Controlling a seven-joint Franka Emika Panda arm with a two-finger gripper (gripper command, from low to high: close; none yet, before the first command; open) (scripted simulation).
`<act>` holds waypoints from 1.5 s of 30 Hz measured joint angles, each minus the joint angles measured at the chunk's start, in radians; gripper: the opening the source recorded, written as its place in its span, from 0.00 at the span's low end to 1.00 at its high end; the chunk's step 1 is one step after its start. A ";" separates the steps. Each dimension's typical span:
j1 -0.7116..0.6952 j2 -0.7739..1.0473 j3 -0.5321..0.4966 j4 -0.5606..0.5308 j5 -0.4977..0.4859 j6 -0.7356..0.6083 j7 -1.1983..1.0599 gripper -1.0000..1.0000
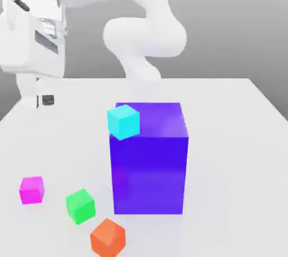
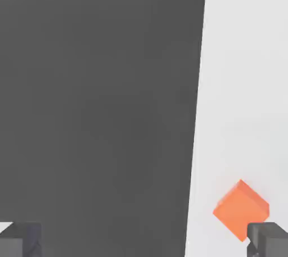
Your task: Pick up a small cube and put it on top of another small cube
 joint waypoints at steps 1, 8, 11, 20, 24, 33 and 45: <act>-0.011 0.021 -0.002 -0.007 0.001 0.011 0.047 0.50; -0.100 0.162 -0.019 -0.058 -0.017 0.089 0.395 0.50; -0.133 0.219 -0.034 -0.080 -0.042 0.124 0.557 0.50; -0.157 0.346 -0.125 -0.133 -0.134 0.206 0.959 0.50; -0.104 0.485 -0.194 -0.126 -0.056 0.305 1.004 0.50; -0.170 0.600 -0.117 -0.104 0.014 0.394 0.965 0.00; 0.058 0.397 -0.344 -0.150 -0.030 0.223 0.979 0.00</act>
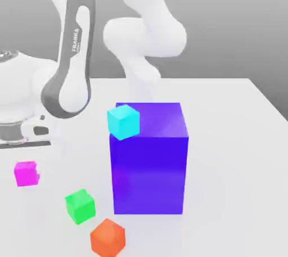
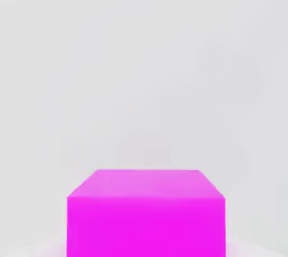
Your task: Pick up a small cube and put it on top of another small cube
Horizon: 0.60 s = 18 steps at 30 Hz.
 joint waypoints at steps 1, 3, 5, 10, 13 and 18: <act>0.000 -0.006 0.009 -0.001 0.014 -0.005 -0.021 0.00; -0.006 -0.017 0.032 -0.003 0.041 -0.015 -0.061 0.00; -0.007 -0.029 0.050 -0.004 0.067 -0.024 -0.103 0.00; -0.003 -0.062 0.087 -0.009 0.110 -0.043 -0.191 0.00; 0.005 -0.085 0.102 -0.012 0.124 -0.053 -0.234 0.00; 0.024 -0.124 0.118 -0.019 0.125 -0.067 -0.291 0.00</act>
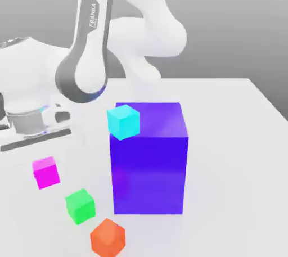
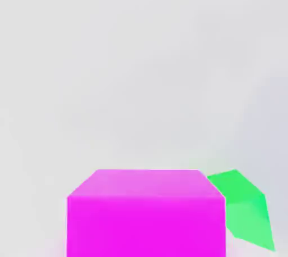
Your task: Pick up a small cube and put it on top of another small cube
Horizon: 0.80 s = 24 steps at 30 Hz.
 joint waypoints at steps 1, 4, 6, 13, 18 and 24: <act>0.004 -0.008 0.002 -0.002 -0.003 -0.002 -0.009 0.00; 0.016 -0.031 0.008 -0.007 -0.017 -0.008 -0.033 0.00; 0.024 -0.046 0.011 -0.011 -0.031 -0.011 -0.046 0.00; 0.046 -0.090 0.022 -0.025 -0.103 -0.019 -0.074 0.00; 0.056 -0.111 0.032 -0.035 -0.172 -0.024 -0.081 0.00; 0.064 -0.121 0.047 -0.046 -0.263 -0.033 -0.084 0.00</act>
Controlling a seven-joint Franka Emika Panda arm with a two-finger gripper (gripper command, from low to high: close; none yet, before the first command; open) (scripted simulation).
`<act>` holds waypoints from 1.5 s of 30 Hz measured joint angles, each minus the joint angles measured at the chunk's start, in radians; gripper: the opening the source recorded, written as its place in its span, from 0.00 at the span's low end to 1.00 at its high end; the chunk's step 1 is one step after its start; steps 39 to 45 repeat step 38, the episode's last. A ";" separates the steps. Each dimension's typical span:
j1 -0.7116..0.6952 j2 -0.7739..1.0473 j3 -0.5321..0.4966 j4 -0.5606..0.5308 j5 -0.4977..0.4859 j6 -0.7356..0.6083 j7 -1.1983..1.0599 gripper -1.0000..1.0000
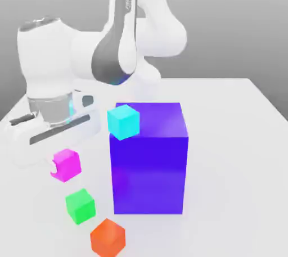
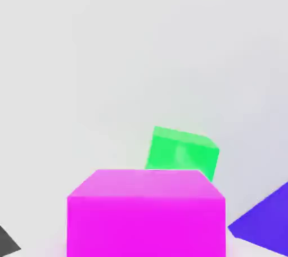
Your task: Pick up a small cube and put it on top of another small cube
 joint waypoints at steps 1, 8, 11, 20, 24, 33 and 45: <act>0.001 0.000 0.003 -0.002 -0.015 -0.002 0.000 0.00; 0.007 0.017 0.020 -0.012 -0.119 -0.017 -0.005 0.00; 0.005 0.026 0.020 -0.005 -0.136 -0.017 -0.001 0.00; -0.001 0.088 0.021 0.013 -0.130 0.036 -0.007 0.00; 0.000 0.134 0.026 0.013 -0.105 0.081 -0.024 0.00; -0.016 0.236 0.064 0.001 -0.027 0.181 -0.083 1.00; -0.017 0.239 0.066 0.000 -0.025 0.182 -0.084 1.00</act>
